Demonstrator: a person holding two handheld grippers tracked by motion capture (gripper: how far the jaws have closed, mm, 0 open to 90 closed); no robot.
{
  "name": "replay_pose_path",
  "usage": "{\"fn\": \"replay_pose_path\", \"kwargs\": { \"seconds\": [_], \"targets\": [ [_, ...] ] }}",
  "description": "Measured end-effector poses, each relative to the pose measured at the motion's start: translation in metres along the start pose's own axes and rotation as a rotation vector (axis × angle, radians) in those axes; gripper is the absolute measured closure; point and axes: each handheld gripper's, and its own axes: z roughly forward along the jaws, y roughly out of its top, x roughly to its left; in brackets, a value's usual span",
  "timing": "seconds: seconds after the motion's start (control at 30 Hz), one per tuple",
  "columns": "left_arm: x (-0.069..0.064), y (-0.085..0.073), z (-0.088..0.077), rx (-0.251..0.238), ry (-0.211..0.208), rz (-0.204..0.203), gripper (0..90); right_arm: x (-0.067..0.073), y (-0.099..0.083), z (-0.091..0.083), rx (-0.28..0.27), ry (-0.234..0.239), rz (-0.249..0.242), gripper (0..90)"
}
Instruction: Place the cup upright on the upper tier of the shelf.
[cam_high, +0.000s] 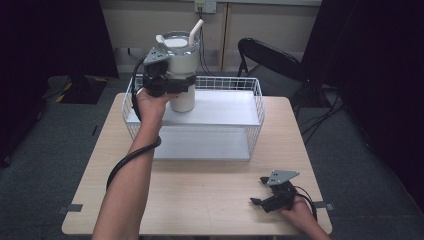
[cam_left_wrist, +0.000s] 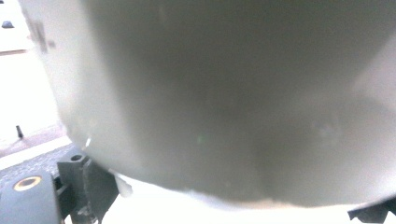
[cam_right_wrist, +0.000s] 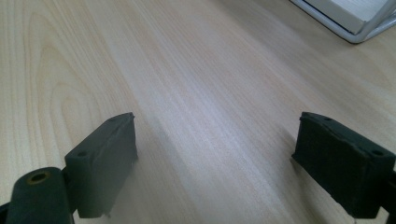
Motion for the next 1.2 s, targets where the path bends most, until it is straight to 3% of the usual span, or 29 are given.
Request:
{"fn": "replay_pose_path", "kwargs": {
  "seconds": [0.83,0.9,0.97,1.07,1.2],
  "targets": [
    [0.001,-0.015,-0.004,-0.017,0.0,0.019,9.0,0.0,0.0,0.0,0.0,0.0,0.0,12.4],
    [0.004,-0.018,-0.005,-0.016,-0.02,-0.007,8.8,0.0,0.0,0.0,0.0,0.001,0.0,12.4],
    [0.002,-0.019,-0.007,-0.023,-0.011,0.0,8.5,0.0,0.0,0.0,0.0,0.001,0.0,12.4],
    [0.003,-0.021,-0.007,-0.019,-0.02,-0.029,7.9,0.0,0.0,0.0,0.0,0.001,0.0,12.4],
    [0.003,-0.023,-0.01,-0.006,-0.016,-0.032,7.9,0.0,0.0,0.0,-0.001,0.0,0.0,12.4]
  ]
}}
